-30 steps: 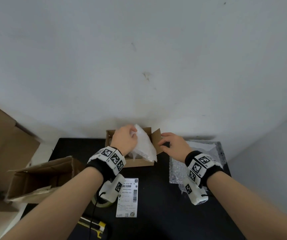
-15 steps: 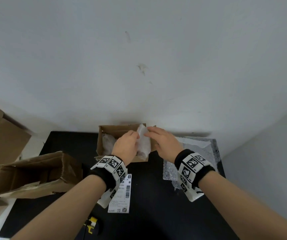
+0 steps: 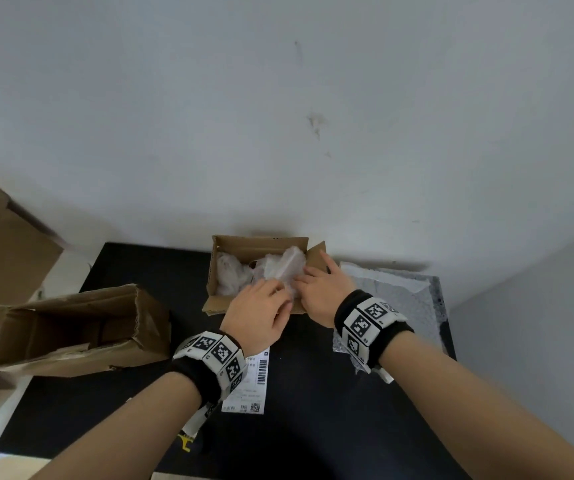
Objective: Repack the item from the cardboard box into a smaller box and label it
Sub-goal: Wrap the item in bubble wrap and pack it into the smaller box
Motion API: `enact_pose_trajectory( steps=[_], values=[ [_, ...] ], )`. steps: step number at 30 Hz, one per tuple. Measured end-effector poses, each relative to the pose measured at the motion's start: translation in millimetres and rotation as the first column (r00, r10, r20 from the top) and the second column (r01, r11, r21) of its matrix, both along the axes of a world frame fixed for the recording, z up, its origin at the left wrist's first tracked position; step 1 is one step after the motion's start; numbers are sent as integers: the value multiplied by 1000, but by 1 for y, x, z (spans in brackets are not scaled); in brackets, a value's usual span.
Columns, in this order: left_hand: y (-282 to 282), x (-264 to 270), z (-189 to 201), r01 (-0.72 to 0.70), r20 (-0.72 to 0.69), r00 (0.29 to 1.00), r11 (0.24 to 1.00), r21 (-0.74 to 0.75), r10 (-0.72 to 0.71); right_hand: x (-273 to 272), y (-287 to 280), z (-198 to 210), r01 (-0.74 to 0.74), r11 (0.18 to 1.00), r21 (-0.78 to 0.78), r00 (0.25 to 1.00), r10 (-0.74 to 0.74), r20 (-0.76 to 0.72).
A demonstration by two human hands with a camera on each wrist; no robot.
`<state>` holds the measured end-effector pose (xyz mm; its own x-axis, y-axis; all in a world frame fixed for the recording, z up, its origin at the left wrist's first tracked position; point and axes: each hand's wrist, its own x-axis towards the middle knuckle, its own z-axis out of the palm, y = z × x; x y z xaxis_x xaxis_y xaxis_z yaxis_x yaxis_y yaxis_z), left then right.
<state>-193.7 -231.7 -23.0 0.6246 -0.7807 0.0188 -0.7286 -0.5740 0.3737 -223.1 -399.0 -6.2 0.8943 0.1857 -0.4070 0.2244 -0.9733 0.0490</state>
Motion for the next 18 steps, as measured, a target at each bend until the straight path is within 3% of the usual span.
enact_pose_trajectory(
  steps=[3, 6, 8, 14, 18],
  values=[
    [3, 0, -8, 18, -22, 1000, 996, 83, -16, 9, 3, 2, 53, 998, 22, 994, -50, -101],
    [3, 1, -8, 13, -33, 999, 995, 99, -10, 14, -2, 6, 193, 937, 292, 981, -189, -41],
    [2, 2, -7, 18, -29, 999, 993, 118, -15, 13, -4, 6, 177, 912, 370, 979, -200, 26],
    [0, 5, -13, 34, -74, 997, 983, 182, -21, 12, -4, -4, -37, 990, 133, 992, 20, 126],
    [3, 5, -21, 30, -37, 999, 965, 259, -21, 9, -10, -15, 6, 994, 112, 988, -23, 153]
  ],
)
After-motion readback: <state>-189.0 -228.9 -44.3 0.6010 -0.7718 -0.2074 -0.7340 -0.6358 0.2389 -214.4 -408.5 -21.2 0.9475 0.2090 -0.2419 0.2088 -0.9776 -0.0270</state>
